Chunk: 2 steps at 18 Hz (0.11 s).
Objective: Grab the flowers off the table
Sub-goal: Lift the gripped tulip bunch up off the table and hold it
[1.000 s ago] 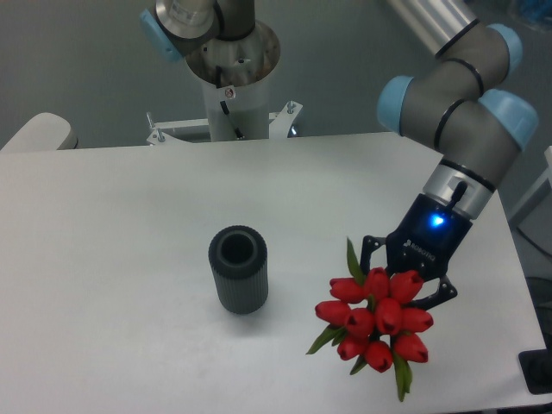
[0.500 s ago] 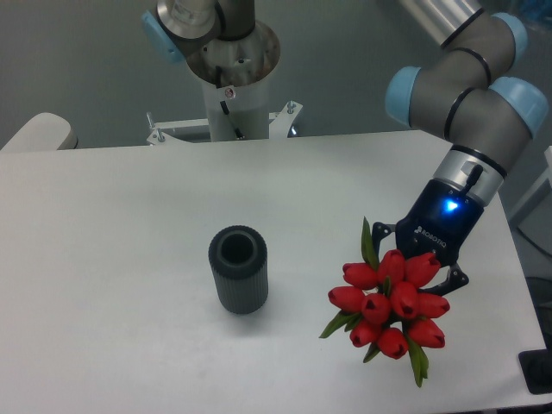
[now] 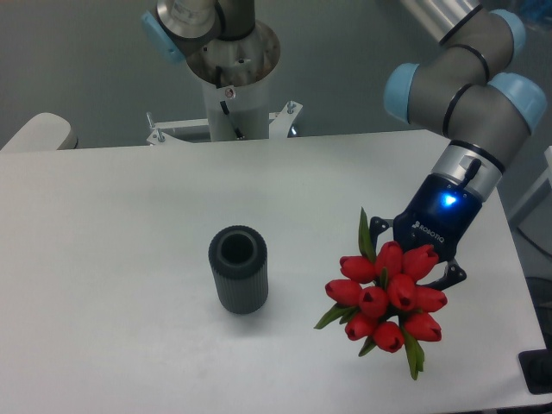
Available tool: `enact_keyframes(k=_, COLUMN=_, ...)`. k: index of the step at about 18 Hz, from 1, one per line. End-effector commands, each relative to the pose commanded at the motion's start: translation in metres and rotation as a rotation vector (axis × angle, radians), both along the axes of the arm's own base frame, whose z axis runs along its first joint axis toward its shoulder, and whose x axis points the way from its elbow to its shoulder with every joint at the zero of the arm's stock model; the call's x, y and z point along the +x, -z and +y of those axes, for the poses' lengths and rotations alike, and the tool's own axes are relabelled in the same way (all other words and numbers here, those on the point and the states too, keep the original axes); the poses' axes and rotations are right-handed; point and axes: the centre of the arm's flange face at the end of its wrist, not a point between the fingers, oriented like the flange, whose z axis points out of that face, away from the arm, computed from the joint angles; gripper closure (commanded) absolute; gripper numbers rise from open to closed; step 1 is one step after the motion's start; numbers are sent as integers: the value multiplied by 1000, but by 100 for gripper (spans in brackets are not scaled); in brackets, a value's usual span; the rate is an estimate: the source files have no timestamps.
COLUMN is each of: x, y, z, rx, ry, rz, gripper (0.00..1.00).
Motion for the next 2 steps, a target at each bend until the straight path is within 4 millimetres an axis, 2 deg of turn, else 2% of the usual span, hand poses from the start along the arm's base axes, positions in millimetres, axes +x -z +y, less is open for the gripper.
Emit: enact_keyframes(k=2, x=1, y=0, z=1, rx=-1, ry=2, rz=-1, gripper=70)
